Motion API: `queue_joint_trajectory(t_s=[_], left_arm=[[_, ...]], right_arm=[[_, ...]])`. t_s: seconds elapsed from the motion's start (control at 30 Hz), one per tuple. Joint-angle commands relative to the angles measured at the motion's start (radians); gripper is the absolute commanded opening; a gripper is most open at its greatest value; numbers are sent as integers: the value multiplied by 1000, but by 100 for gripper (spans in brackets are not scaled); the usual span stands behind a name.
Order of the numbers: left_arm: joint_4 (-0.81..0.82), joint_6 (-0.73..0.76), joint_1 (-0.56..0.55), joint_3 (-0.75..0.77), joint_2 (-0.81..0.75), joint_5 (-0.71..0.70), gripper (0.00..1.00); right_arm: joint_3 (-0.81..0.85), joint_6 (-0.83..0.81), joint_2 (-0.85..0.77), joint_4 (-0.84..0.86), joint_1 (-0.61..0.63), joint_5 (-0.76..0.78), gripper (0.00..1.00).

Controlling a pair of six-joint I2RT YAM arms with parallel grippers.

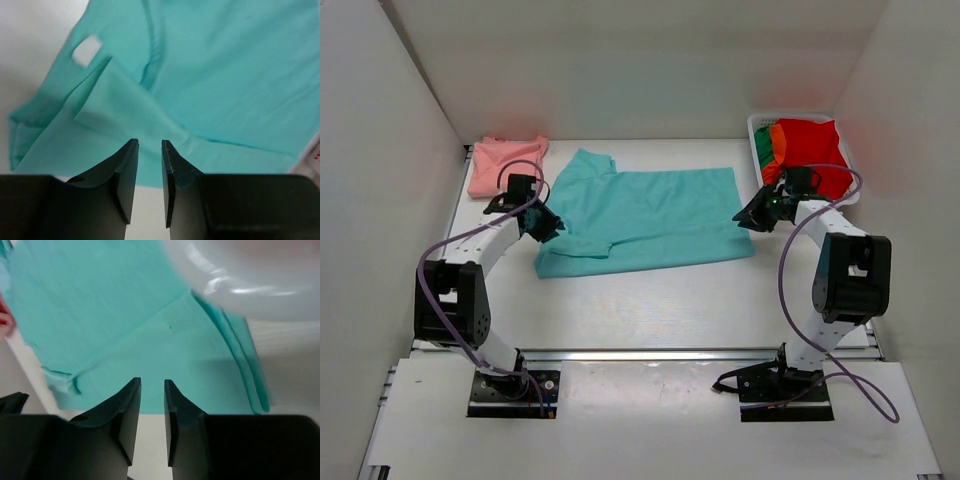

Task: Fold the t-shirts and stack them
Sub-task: Fold the flattened tshirt in 1/3 of the way

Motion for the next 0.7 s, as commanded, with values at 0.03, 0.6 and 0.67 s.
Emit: queue_joint_trajectory(t_s=[0.03,0.6,0.67], left_arm=[[2,14,0,-111,-77,27,36],[-18,45,-30,-209,-126,44,36],[-15,44,-35,-208,-136,41,37]], right_arm=[[30,-134,-65,-58,78,152,32],[-38,-351,-16,-66,152,514,38],[-69,-351,-14,-49,146,503,38]])
